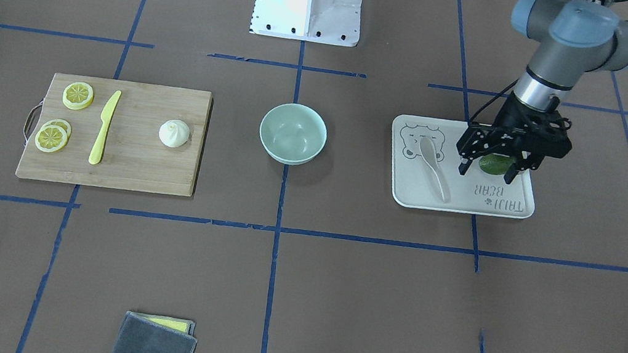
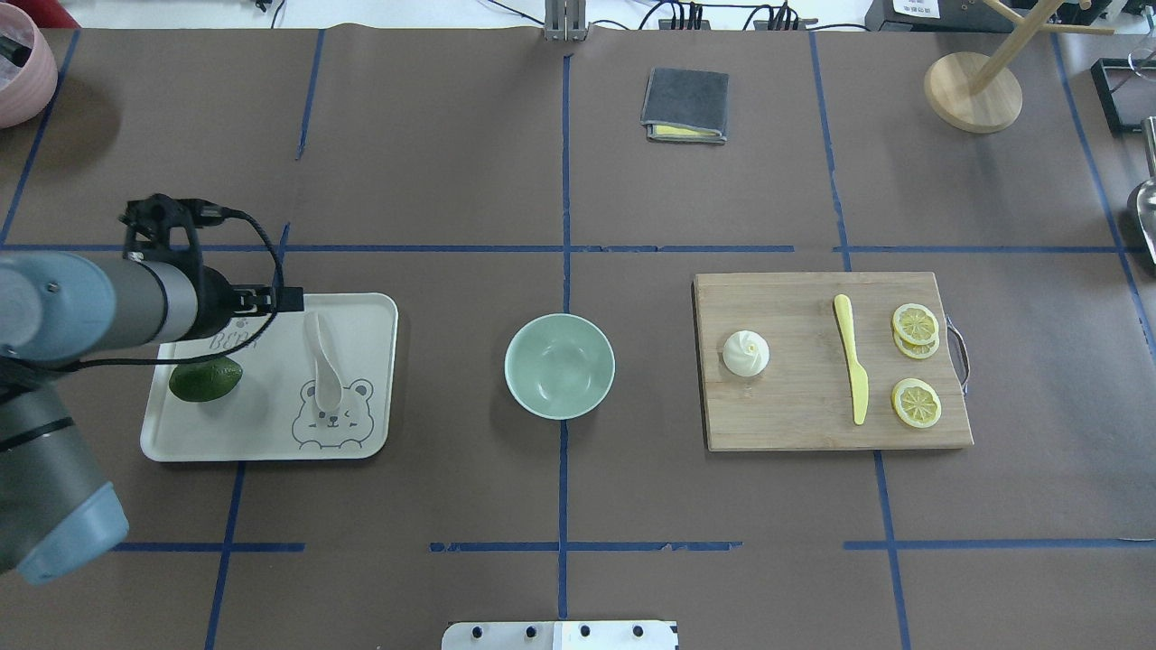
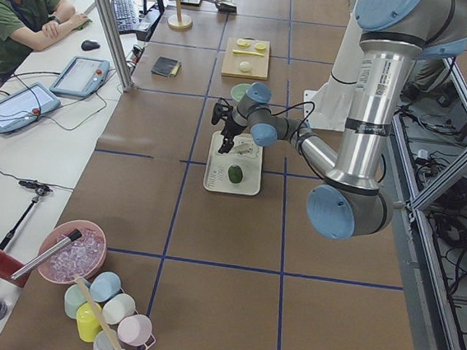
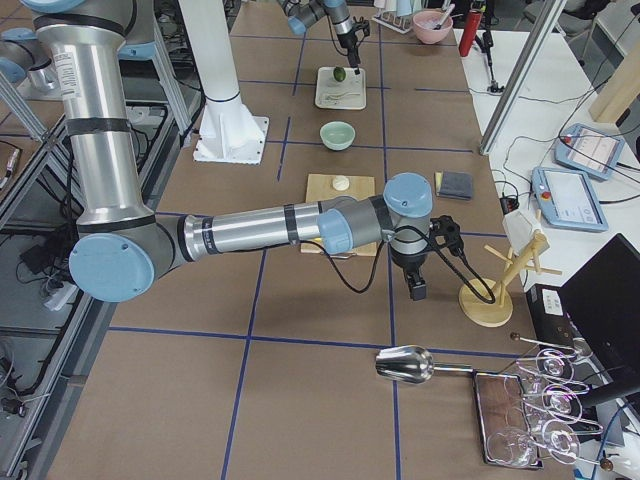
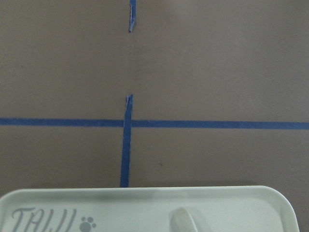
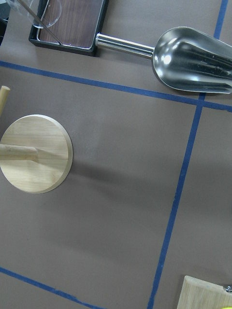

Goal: Put spoon and bun in bowl

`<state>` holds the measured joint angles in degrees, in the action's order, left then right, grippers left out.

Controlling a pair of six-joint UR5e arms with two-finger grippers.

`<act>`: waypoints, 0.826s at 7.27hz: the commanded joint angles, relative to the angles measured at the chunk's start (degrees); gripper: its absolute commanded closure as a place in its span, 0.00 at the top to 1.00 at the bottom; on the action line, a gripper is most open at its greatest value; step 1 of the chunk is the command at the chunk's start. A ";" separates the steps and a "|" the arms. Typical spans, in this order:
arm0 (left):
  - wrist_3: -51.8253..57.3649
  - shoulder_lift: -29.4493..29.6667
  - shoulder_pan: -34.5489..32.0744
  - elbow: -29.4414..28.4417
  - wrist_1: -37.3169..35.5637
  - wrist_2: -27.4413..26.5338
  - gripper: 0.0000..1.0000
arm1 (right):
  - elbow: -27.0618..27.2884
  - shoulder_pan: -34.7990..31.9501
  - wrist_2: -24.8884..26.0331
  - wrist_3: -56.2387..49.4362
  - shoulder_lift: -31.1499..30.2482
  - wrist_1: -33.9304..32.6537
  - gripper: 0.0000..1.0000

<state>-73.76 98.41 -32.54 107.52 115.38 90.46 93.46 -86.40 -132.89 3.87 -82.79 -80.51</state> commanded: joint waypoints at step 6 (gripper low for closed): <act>-5.51 4.15 3.62 -5.99 -2.09 -1.95 0.69 | -0.03 0.00 0.00 0.00 0.00 0.00 1.00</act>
<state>-79.27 101.63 -28.93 102.81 113.34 88.51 93.42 -86.40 -132.89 3.87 -82.79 -80.51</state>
